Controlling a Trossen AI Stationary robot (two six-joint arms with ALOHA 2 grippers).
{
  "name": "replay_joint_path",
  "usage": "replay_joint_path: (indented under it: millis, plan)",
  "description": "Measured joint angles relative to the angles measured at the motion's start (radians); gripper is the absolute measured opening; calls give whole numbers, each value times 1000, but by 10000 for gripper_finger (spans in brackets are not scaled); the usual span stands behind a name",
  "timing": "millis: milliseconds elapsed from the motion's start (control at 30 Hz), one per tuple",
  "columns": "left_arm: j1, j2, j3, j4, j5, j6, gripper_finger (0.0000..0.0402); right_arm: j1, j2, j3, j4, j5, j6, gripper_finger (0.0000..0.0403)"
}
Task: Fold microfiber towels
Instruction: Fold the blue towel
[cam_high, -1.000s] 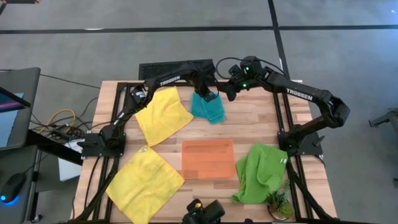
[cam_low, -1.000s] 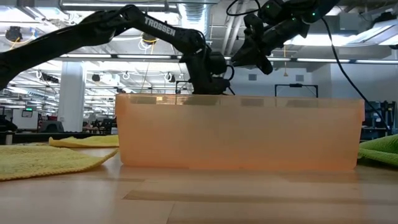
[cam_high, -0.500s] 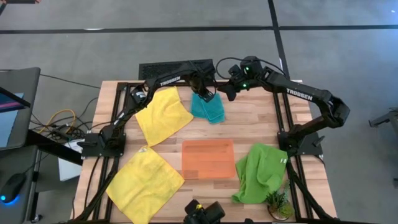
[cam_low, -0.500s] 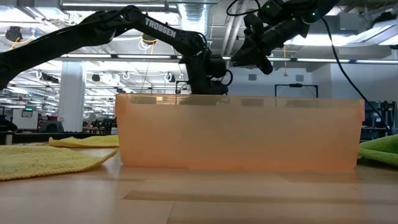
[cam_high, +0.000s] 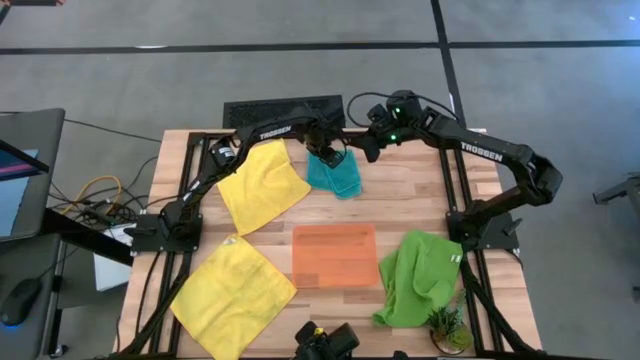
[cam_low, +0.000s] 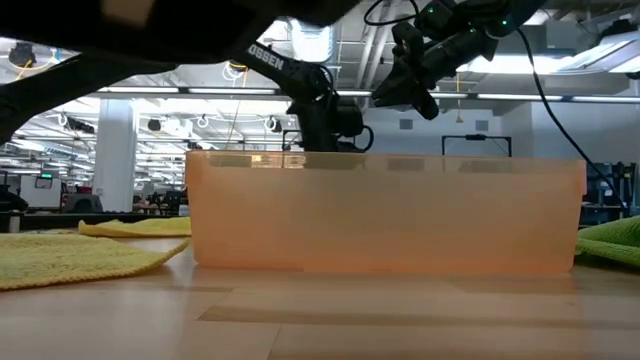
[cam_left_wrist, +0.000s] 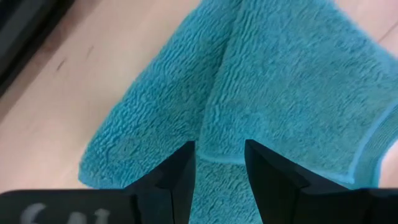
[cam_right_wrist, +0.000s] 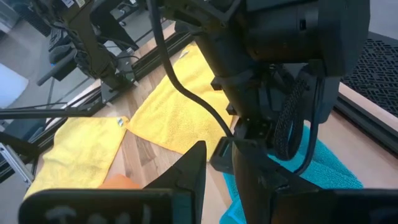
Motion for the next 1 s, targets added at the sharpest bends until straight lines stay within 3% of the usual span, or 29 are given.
replay_joint_path:
  millis: [633, 767, 900, 1000]
  plan:
    - [4, 44, 21, 9, 39, -17, 124, 0, 0, 0, -12, 2, 7, 103]
    - [5, 44, 21, 12, 13, -20, 89, 0, 0, 0, -13, 3, 8, 103]
    - [10, 44, 21, 11, -12, 9, 22, 0, 0, 0, -14, 3, 8, 103]
    - [19, 44, 37, -11, 9, 9, 8, 0, 0, 0, -14, 3, 8, 103]
